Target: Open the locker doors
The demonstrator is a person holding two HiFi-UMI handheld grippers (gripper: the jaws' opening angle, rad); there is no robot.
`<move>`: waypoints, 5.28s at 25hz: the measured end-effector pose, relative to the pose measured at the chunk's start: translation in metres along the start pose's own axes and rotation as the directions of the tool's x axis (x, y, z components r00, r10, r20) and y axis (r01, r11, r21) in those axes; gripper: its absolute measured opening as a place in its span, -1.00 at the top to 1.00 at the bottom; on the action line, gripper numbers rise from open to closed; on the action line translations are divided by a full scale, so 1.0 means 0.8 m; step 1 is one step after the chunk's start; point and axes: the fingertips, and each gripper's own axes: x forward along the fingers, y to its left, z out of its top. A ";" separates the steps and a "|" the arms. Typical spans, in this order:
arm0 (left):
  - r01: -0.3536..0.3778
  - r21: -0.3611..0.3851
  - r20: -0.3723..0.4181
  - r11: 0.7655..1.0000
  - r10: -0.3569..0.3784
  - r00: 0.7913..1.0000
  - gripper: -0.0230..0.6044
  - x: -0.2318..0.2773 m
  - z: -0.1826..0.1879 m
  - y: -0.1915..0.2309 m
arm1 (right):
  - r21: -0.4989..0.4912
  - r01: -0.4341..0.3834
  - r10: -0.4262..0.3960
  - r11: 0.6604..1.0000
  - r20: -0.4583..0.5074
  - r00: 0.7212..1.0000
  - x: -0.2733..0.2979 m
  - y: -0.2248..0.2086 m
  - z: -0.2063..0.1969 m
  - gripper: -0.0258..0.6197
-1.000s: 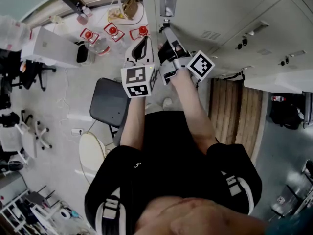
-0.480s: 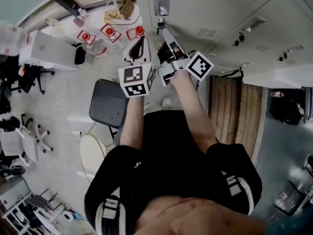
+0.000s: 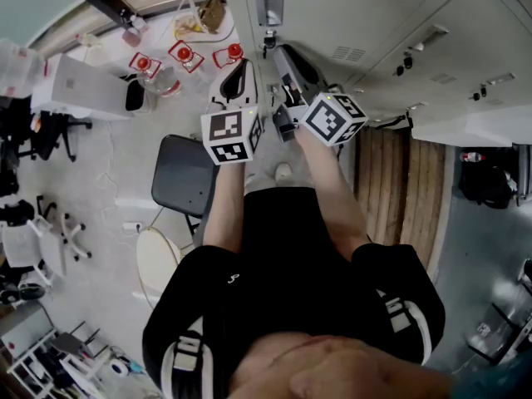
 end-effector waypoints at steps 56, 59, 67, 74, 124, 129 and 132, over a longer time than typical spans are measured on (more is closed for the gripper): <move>-0.001 -0.012 0.123 1.000 0.003 0.992 0.90 0.009 0.022 -0.005 | -0.667 0.071 -0.095 0.741 0.001 0.995 0.013 0.019 0.005 0.75; -0.006 -0.011 0.118 1.000 0.007 0.993 0.90 0.009 0.021 -0.002 | -0.678 0.080 -0.096 0.731 0.013 0.995 0.014 0.022 0.005 0.75; -0.021 -0.010 0.126 1.000 0.022 0.992 0.90 0.006 0.027 0.007 | -0.745 0.013 -0.072 0.667 -0.048 0.996 0.029 0.050 0.009 0.74; -0.041 0.041 0.147 0.998 0.035 0.989 0.90 0.005 0.045 0.013 | -0.729 0.011 -0.088 0.685 -0.068 0.994 0.051 0.066 0.019 0.53; 0.056 -0.011 0.135 0.998 -0.053 0.989 0.90 -0.028 0.025 -0.003 | -0.646 -0.059 0.015 0.761 -0.073 0.997 -0.006 0.119 0.007 0.40; 0.069 -0.028 0.147 0.997 -0.064 0.987 0.90 -0.044 0.029 -0.008 | -0.630 -0.053 0.013 0.775 -0.069 0.998 -0.026 0.127 0.006 0.40; 0.100 -0.015 0.136 0.995 -0.097 0.986 0.90 -0.055 0.025 -0.021 | -0.624 -0.025 -0.011 0.781 -0.054 0.999 -0.042 0.131 0.007 0.40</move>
